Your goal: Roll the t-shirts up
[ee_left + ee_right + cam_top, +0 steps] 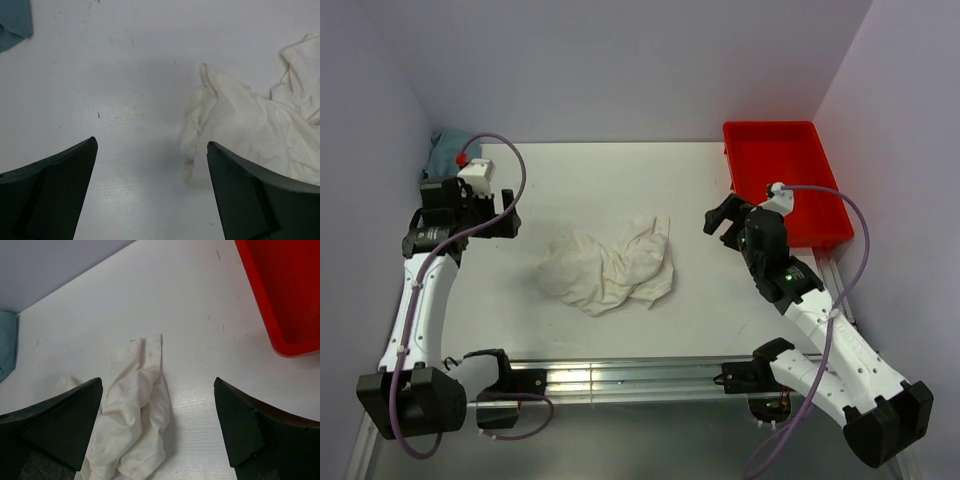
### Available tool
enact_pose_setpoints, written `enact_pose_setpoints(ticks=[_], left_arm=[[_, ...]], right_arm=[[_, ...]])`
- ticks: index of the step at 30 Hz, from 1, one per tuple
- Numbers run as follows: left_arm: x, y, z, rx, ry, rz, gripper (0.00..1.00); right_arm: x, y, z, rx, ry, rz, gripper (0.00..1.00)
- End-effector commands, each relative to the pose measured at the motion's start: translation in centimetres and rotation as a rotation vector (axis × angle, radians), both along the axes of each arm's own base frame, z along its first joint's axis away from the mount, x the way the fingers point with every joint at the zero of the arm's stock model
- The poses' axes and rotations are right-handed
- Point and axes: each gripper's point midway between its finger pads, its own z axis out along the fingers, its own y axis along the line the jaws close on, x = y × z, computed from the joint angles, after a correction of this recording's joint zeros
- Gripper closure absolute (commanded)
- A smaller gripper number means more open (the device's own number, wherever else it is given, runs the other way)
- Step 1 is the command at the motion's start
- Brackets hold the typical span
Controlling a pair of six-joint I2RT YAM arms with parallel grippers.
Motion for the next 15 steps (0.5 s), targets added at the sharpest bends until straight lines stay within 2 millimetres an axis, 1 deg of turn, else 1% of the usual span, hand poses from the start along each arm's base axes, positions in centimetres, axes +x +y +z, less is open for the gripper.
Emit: enact_pose_setpoints(ticks=[1, 2, 3, 4, 5, 6, 7, 8, 9, 10, 11, 12, 13, 14, 15], left_arm=[[0.7, -3.2, -2.2, 0.016, 0.046, -0.122, 0.04], [0.8, -4.5, -2.8, 0.029, 0.062, -0.157, 0.08], [0.9, -5.4, -4.1, 0.034, 0.096, -0.177, 0.1], [1.2, -6.9, -4.5, 0.033, 0.094, -0.215, 0.12], [1.3, -7.6, -5.1, 0.032, 0.106, -0.231, 0.17], [1.7, -8.2, -6.1, 0.035, 0.137, -0.239, 0.2], [1.7, -9.3, -6.7, 0.036, 0.151, -0.273, 0.24], [1.8, -9.9, -7.2, 0.036, 0.165, -0.289, 0.28], [2.1, -10.3, -8.4, 0.047, 0.197, -0.305, 0.3], [2.2, -10.7, -9.1, 0.071, 0.208, -0.306, 0.3], [2.6, -10.9, -9.4, 0.083, 0.207, -0.303, 0.31], [3.0, -10.9, -10.4, 0.096, 0.228, -0.3, 0.34], [3.1, -11.0, -10.8, 0.102, 0.238, -0.303, 0.34], [3.3, -11.0, -11.2, 0.106, 0.246, -0.297, 0.34], [3.7, -11.0, -12.0, 0.112, 0.258, -0.293, 0.35]], right_arm=[[0.8, 1.4, 0.9, -0.004, 0.007, 0.041, 0.01], [0.9, 1.9, 0.5, -0.008, 0.024, 0.052, 0.02], [1.2, 2.9, -0.4, -0.022, 0.063, 0.073, 0.03], [1.3, 3.5, -0.8, -0.02, 0.084, 0.085, 0.05], [1.4, 4.0, -1.3, -0.026, 0.106, 0.09, 0.11], [1.7, 5.1, -2.5, -0.044, 0.152, 0.105, 0.14], [1.9, 5.7, -2.9, -0.044, 0.169, 0.11, 0.16], [2.1, 6.1, -3.6, -0.057, 0.191, 0.111, 0.22], [2.4, 6.8, -3.6, -0.057, 0.194, 0.117, 0.24], [2.5, 7.9, -4.9, -0.071, 0.228, 0.132, 0.26], [2.6, 8.4, -5.2, -0.071, 0.236, 0.137, 0.28], [2.8, 9.2, -5.3, -0.059, 0.24, 0.155, 0.3], [3.0, 9.8, -5.6, -0.051, 0.25, 0.163, 0.32], [3.2, 10.4, -6.5, -0.056, 0.271, 0.173, 0.33], [3.5, 11.2, -6.5, -0.045, 0.271, 0.192, 0.33]])
